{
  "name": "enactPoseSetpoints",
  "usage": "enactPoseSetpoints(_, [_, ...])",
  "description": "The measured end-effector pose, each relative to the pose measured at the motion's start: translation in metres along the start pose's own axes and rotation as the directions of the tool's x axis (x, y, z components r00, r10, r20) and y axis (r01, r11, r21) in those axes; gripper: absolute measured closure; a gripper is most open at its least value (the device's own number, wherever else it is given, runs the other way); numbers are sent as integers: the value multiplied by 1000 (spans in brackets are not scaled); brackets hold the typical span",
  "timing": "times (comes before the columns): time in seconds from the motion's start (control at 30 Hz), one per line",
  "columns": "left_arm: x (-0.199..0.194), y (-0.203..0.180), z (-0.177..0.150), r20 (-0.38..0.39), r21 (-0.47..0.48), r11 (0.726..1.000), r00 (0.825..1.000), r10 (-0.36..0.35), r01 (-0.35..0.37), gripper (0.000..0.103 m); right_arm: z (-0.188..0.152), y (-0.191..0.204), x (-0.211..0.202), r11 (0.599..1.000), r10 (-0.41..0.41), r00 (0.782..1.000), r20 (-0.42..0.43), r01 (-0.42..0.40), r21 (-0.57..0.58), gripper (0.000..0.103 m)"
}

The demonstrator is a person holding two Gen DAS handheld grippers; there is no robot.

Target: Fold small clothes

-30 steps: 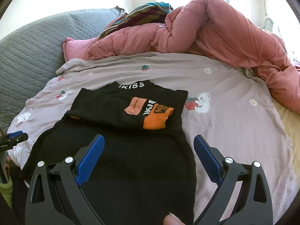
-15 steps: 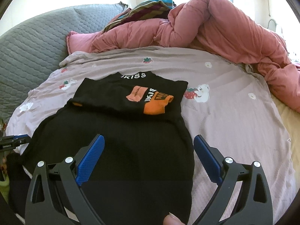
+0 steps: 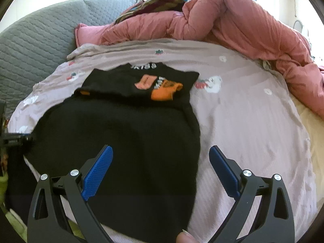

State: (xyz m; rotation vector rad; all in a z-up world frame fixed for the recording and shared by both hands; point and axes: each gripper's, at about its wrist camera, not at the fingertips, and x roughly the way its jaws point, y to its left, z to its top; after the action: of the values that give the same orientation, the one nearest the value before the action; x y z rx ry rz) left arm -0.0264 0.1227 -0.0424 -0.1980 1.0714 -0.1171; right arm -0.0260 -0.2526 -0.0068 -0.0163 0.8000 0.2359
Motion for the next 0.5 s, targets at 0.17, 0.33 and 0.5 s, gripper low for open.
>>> enactPoseSetpoints(0.17, [-2,4,0,4,-19,1000,1000,-24,24,97,-17,-15,-5,1000,6,999,-45,-5,17,16])
enactPoseSetpoints(0.33, [-3,8,1,9,-50,997,999,-54,54,98,-34,-22,-7,999,50,994,-102,-48,18,50])
enactPoseSetpoints(0.5, [-3,6,1,6,-47,998,999,-46,46,98,-45,-25,-1,997,73,987,-141,-69,35,64])
